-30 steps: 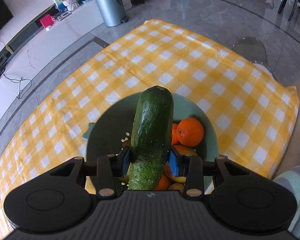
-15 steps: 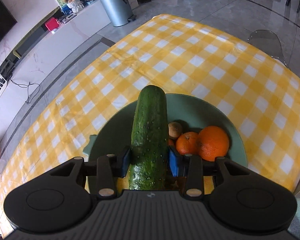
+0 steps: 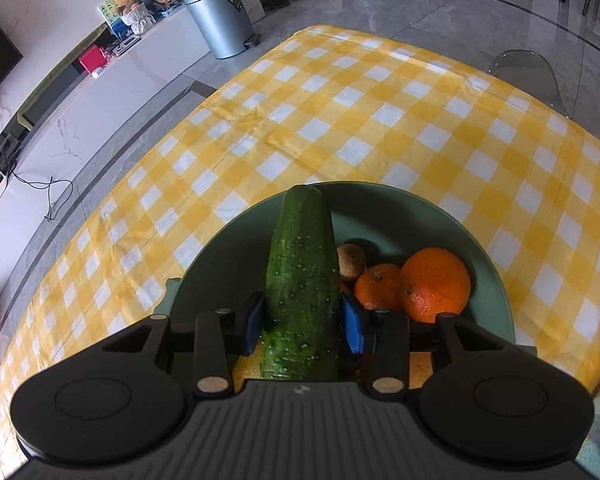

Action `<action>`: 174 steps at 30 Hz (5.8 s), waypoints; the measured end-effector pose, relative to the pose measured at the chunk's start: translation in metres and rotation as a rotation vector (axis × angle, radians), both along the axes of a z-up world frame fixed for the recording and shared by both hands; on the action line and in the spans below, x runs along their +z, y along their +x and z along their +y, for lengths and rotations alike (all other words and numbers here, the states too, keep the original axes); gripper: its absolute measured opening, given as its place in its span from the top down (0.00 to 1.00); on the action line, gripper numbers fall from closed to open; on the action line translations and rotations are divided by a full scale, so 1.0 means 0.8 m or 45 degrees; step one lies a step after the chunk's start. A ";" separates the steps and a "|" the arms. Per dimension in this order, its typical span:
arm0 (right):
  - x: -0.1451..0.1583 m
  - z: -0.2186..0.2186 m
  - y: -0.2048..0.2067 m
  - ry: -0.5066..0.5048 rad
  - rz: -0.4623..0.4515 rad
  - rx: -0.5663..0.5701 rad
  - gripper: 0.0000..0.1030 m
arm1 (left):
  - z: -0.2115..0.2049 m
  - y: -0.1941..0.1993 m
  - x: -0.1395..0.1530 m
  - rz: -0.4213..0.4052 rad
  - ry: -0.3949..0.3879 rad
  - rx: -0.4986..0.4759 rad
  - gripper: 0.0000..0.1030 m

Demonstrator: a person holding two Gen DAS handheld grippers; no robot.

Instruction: Organize fruits

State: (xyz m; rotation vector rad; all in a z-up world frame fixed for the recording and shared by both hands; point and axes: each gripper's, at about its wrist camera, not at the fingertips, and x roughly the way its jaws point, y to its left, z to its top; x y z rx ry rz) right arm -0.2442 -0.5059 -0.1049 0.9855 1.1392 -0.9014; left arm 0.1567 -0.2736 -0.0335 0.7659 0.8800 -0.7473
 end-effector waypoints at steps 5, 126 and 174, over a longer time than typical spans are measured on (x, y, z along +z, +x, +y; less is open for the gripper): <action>0.004 0.002 0.012 -0.009 -0.020 0.040 0.76 | 0.005 -0.002 0.006 0.041 -0.043 -0.028 0.41; 0.125 0.338 0.208 -0.951 -0.860 1.085 0.04 | 0.258 -0.175 0.053 -0.227 -0.410 0.664 0.10; 0.125 0.350 0.211 -1.008 -0.814 1.134 0.04 | 0.263 -0.174 0.054 -0.214 -0.410 0.673 0.10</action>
